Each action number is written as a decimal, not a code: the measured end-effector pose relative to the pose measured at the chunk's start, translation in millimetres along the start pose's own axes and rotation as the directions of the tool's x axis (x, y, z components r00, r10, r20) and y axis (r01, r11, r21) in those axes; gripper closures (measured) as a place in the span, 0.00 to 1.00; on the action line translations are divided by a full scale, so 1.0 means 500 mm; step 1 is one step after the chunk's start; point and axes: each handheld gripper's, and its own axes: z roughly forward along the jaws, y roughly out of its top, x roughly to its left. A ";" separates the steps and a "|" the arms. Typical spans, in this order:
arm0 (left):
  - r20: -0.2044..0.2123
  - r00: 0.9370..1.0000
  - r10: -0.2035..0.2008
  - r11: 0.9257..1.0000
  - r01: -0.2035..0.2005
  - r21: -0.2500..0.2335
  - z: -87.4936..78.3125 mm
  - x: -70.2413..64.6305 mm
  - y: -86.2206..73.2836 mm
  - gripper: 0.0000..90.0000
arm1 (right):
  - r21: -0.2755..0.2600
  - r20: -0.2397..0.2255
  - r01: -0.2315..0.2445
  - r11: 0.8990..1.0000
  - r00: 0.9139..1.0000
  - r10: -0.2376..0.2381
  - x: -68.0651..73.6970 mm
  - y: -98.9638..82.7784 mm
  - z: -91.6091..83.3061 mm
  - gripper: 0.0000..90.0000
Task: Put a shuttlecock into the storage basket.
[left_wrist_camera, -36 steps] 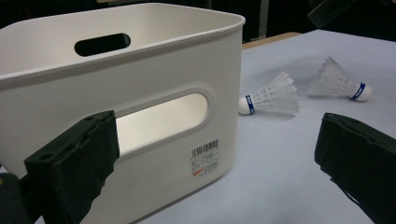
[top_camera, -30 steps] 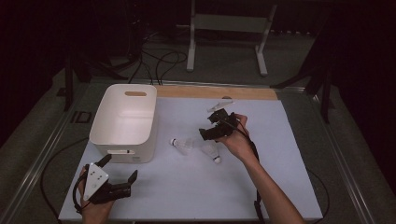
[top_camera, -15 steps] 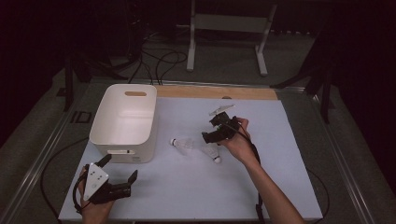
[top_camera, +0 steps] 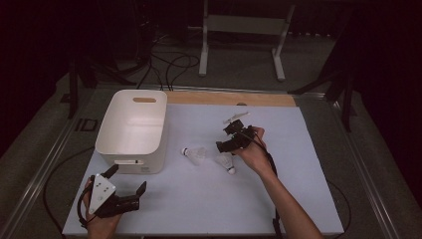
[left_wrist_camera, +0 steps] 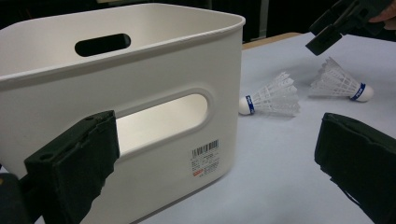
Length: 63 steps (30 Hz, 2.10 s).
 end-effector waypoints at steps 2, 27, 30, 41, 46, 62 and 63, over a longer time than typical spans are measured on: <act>0.000 1.000 0.000 1.000 0.000 -0.001 -0.001 0.000 0.000 0.00 | 0.007 0.002 -0.002 1.000 1.000 0.002 -0.001 -0.002 0.004 0.12; -0.001 1.000 0.000 1.000 0.000 0.000 0.000 -0.001 0.000 0.00 | 0.064 0.000 0.017 0.998 1.000 -0.017 0.007 -0.035 0.007 0.13; 0.000 1.000 0.000 1.000 0.000 0.001 0.001 -0.001 0.000 0.00 | 0.061 -0.007 0.014 0.998 1.000 -0.013 0.007 -0.043 -0.001 0.15; 0.001 1.000 0.002 1.000 -0.002 0.005 0.002 -0.002 0.001 0.00 | 0.069 -0.051 -0.006 0.998 0.999 0.010 0.003 -0.085 -0.018 0.28; 0.001 1.000 0.004 1.000 -0.004 0.007 0.003 -0.003 0.001 0.00 | 0.054 -0.085 -0.015 0.998 0.996 0.019 0.002 -0.093 -0.032 0.46; -0.001 1.000 0.004 1.000 -0.004 0.004 0.002 -0.003 0.002 0.00 | 0.050 -0.144 0.005 0.999 0.990 0.002 0.009 -0.100 -0.061 0.88; -0.001 1.000 0.004 1.000 -0.004 0.004 0.002 -0.003 0.002 0.00 | 0.049 -0.149 0.006 0.999 0.989 0.002 0.009 -0.100 -0.062 0.89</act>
